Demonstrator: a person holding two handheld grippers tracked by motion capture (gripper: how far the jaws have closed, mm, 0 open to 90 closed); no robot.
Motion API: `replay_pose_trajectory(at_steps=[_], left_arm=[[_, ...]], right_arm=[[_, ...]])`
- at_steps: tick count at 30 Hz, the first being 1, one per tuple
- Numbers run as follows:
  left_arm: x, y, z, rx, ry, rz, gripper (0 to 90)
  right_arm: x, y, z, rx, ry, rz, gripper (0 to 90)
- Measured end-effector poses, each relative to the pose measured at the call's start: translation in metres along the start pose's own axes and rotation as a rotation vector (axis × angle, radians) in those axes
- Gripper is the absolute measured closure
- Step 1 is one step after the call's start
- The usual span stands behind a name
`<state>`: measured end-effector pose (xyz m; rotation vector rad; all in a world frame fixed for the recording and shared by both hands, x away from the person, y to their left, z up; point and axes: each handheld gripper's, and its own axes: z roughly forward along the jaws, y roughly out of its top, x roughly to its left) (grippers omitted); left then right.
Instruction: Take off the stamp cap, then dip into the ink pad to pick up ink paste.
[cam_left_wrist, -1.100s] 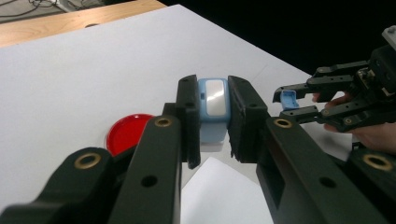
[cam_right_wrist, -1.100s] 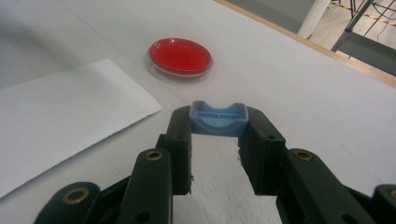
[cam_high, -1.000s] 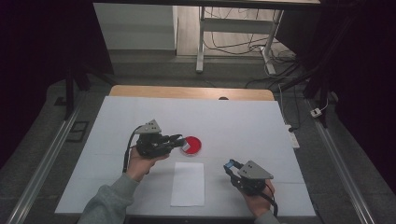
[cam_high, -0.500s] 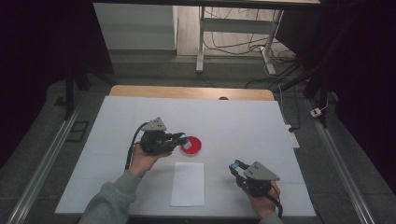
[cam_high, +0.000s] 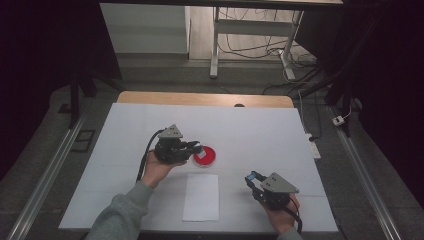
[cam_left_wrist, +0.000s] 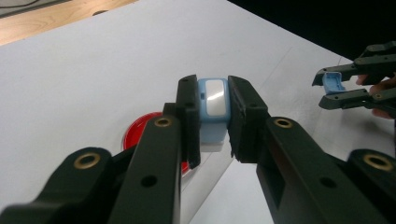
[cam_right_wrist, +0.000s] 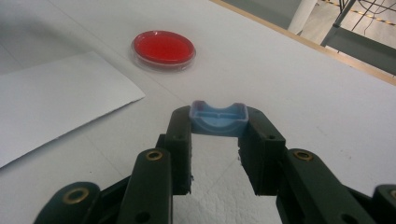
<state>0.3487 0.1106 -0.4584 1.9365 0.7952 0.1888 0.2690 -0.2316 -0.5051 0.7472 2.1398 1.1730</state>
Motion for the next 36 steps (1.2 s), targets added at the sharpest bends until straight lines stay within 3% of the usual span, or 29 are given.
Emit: replay_pose_trajectory(at_steps=[18, 36], left_arm=[[0.005, 0.001, 0.017, 0.040, 0.033, 0.031, 75.4], [0.016, -0.004, 0.037, 0.087, 0.052, 0.030, 75.4]], right_arm=[[-0.001, 0.000, 0.000, -0.001, -0.006, -0.002, 65.3], [-0.001, -0.001, 0.000, 0.000, -0.009, -0.001, 65.3]])
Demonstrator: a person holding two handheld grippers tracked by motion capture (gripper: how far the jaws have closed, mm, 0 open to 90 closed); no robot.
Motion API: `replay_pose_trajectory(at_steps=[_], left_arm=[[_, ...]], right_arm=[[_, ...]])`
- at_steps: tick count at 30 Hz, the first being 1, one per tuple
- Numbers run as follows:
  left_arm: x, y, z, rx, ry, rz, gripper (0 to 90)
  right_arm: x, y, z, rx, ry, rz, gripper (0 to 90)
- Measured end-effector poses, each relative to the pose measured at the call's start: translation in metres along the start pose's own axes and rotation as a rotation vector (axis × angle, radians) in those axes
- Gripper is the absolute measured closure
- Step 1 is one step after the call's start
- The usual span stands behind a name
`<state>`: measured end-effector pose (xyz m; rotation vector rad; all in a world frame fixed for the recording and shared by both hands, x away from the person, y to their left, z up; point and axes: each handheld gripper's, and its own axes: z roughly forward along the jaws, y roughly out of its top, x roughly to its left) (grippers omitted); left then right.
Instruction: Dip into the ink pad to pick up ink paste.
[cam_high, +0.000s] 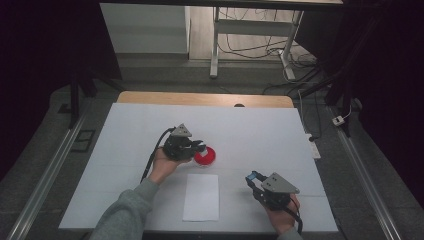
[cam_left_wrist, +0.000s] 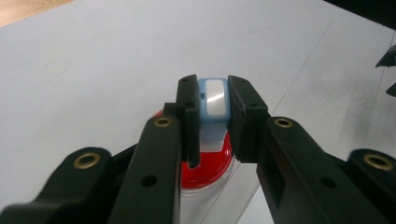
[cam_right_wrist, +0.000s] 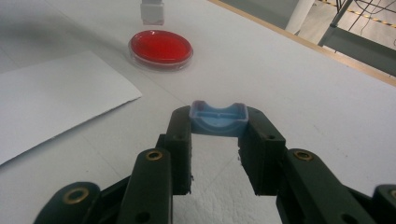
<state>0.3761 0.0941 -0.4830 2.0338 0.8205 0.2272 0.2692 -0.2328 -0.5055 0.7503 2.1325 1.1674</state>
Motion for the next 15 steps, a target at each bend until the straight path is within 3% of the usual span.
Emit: replay_pose_trajectory(at_steps=[15], left_arm=[[0.003, -0.004, 0.012, 0.042, 0.021, 0.009, 75.4]], right_arm=[[-0.001, -0.001, 0.001, 0.006, 0.002, 0.005, 65.3]])
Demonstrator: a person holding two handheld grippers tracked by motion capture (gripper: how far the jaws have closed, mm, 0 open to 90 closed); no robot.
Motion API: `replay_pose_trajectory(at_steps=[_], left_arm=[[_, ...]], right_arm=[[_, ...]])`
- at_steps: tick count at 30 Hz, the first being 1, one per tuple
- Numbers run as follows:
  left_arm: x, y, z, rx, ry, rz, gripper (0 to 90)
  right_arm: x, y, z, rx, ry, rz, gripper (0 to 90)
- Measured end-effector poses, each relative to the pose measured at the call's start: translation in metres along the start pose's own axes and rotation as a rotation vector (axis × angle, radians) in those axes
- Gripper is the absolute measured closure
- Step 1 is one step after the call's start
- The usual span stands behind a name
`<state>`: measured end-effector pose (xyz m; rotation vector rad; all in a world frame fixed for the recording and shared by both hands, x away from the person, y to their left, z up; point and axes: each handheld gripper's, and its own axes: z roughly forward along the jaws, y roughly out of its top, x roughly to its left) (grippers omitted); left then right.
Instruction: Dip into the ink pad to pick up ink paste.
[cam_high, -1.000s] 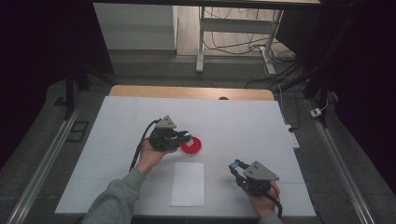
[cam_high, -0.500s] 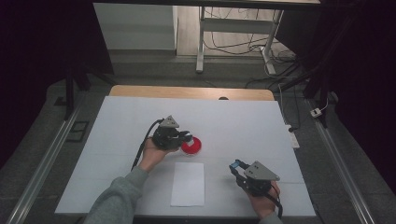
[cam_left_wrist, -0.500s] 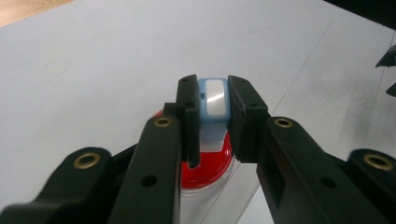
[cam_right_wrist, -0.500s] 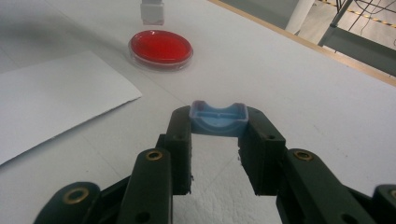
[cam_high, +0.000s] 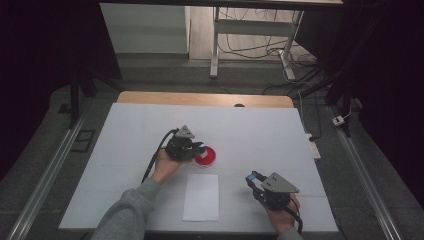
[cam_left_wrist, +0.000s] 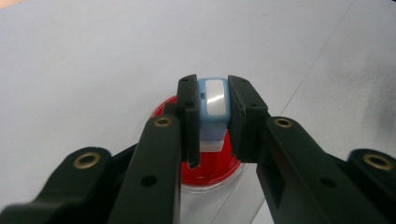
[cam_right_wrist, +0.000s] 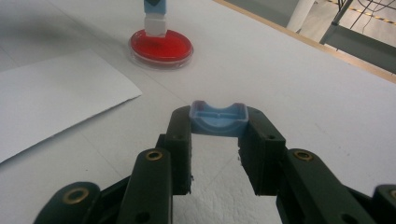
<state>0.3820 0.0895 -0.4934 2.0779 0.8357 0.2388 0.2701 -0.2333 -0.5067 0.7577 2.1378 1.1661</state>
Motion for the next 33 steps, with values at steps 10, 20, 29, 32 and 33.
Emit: replay_pose_trajectory(at_steps=[10, 20, 29, 32, 33], left_arm=[[0.0007, -0.0020, 0.0041, 0.030, 0.020, 0.017, 75.4], [0.0021, -0.0033, 0.0058, 0.038, 0.020, 0.011, 75.5], [0.0019, -0.0045, 0.0078, 0.032, 0.015, 0.008, 75.6], [0.0013, -0.0046, 0.0089, 0.031, 0.017, 0.012, 75.8], [0.0014, -0.0046, 0.0091, 0.032, 0.018, 0.014, 75.8]], right_arm=[[0.0002, -0.0007, 0.0007, 0.007, 0.002, 0.002, 65.3], [0.0001, -0.0007, 0.0007, 0.007, 0.001, -0.001, 65.3], [0.0001, -0.0009, 0.0007, 0.010, 0.000, -0.001, 65.3], [0.0004, -0.0008, 0.0008, 0.010, -0.001, -0.002, 65.3], [0.0005, -0.0008, 0.0010, 0.011, 0.000, -0.002, 65.3]])
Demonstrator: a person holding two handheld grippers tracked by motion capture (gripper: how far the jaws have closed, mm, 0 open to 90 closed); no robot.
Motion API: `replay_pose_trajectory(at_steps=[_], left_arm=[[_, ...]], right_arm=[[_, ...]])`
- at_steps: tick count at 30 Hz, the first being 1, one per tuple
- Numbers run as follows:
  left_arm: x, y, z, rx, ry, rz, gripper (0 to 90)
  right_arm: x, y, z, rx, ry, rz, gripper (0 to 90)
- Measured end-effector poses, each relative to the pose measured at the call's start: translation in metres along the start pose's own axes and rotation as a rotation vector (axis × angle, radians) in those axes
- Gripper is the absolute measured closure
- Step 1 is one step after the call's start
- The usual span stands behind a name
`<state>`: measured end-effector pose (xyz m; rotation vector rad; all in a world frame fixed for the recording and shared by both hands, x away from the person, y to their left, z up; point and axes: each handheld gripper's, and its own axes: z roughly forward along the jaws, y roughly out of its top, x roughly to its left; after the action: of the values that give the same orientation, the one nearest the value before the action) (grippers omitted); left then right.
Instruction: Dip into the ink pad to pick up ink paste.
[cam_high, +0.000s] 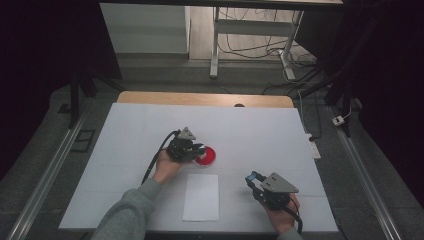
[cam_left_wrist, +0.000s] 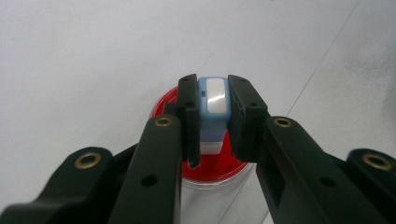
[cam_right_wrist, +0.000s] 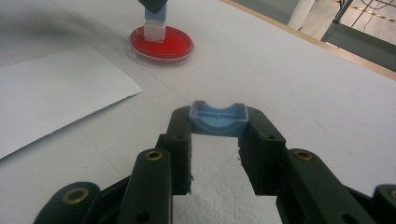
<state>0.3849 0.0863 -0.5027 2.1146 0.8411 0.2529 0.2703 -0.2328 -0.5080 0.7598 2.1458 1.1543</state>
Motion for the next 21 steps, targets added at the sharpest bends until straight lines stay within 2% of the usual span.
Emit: replay_pose_trajectory(at_steps=[21], left_arm=[[0.0005, -0.0014, 0.0023, 0.015, -0.001, 0.006, 76.1]], right_arm=[[0.0004, 0.0004, -0.0001, -0.003, 0.000, -0.002, 65.3]])
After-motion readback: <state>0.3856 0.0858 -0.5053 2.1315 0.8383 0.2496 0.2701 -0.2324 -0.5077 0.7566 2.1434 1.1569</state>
